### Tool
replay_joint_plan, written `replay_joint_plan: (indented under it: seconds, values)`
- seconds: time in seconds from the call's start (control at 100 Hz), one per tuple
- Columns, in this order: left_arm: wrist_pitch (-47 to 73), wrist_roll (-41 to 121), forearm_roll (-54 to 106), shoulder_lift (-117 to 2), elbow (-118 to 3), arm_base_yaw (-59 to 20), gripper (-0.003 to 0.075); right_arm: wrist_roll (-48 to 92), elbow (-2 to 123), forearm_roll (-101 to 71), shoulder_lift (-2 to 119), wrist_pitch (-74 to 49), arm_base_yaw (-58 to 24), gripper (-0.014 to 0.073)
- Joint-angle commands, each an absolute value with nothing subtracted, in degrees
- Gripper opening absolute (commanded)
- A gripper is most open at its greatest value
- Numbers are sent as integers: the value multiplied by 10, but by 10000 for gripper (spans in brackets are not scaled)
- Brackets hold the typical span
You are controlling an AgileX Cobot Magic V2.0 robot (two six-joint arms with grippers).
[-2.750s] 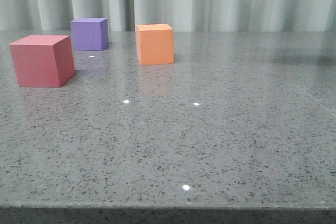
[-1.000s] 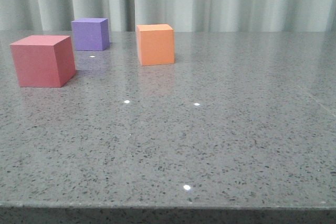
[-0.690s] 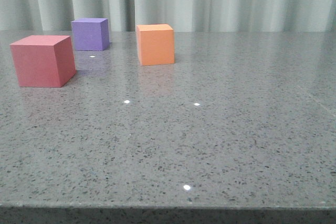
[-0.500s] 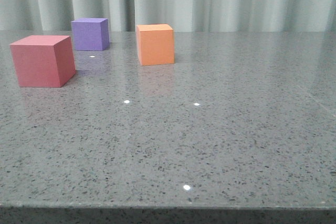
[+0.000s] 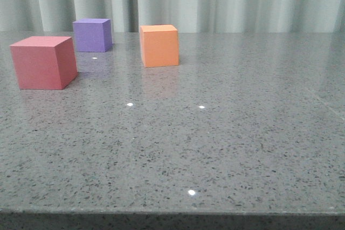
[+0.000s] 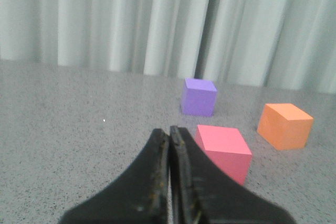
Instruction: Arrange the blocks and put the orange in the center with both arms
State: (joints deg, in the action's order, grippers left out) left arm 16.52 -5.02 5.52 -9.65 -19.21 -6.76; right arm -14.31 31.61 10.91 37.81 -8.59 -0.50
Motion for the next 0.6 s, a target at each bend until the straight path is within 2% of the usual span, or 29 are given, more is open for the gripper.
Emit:
replay_joint_plan:
  seconds: [0.0,0.16,0.32,0.59]
  values:
    - [203,-52,63,-169,-285,-67,-20,-138,331,116,375,-39,-2,-69]
    - [323,-52,61,-313,-431,-67,-20,-138,331,116,375,-39,-2,-69]
    - [377,-52,60,-429,-540,-67,-20,-138,331,116,375,-39,-2,-69]
    - [410,-52,61,-548,-612,-67,-20,-138,331,116,375,-39,-2,-69]
